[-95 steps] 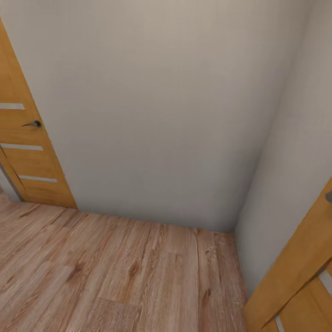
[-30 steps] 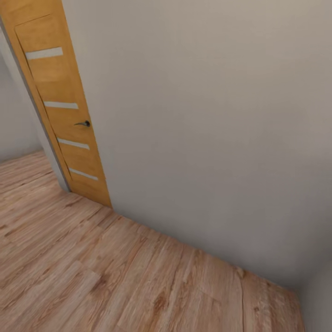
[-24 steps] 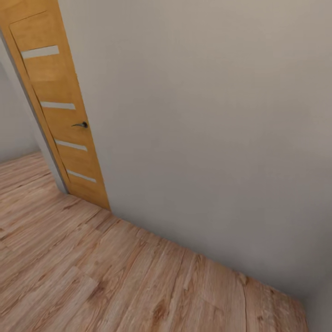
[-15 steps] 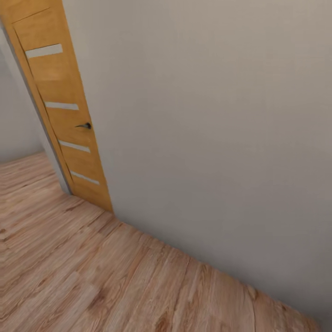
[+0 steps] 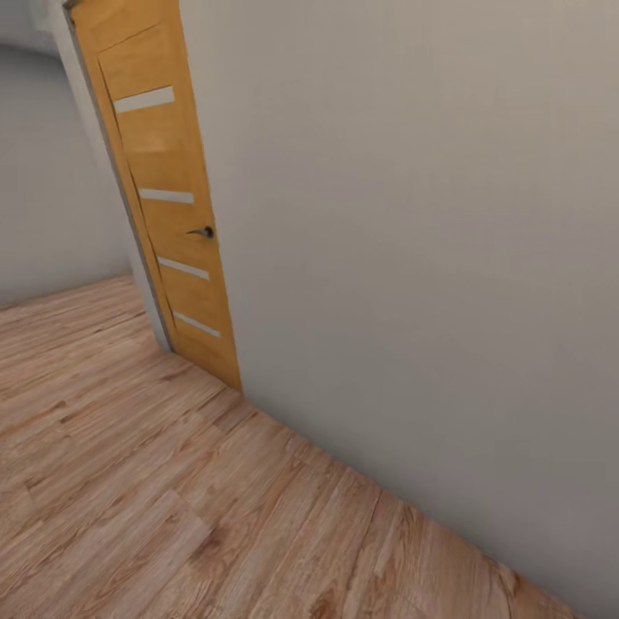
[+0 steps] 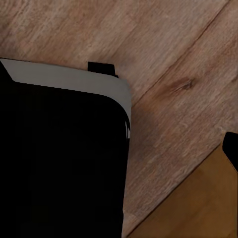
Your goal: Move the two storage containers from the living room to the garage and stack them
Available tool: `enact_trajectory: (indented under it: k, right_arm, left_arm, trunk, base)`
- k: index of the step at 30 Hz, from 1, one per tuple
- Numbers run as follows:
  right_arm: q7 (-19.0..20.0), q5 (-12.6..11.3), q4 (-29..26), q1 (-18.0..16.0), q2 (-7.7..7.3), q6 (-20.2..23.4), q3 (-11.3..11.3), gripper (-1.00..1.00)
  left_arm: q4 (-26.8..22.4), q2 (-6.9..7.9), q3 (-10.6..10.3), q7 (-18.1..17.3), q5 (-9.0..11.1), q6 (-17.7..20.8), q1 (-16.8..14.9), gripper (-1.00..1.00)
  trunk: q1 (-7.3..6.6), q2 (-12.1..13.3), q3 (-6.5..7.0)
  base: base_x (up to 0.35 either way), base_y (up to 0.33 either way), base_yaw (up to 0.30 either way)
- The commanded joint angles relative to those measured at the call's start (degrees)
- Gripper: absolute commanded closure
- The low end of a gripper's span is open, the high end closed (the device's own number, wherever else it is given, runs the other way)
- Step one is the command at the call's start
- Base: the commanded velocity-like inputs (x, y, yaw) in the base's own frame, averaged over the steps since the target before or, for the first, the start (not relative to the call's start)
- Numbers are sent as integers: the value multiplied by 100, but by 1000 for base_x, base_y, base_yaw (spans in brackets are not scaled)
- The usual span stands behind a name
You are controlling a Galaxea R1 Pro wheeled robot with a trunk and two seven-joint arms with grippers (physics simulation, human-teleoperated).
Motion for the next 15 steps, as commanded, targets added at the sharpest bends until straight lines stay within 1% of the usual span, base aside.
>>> enact_trajectory:
  k: [1, 12, 15]
  right_arm:
    - [-5, -53, 17, -5, 4, -32, 48, -100]
    - [-2, -51, 17, -5, 4, -25, 48, -100]
    - [2, -17, 17, -5, 4, -24, 48, -100]
  left_arm:
    - [9, -1, 15, 10, 5, -21, -5, -100]
    - [8, -3, 15, 10, 5, -16, -5, -100]
    - [8, -1, 15, 10, 5, -17, -5, -100]
  trunk:
    - [0, -3, -5]
    - [0, -3, -5]
    - [0, -3, -5]
  base:
    - [0, 0, 268]
    - [0, 0, 267]
    - [0, 0, 113]
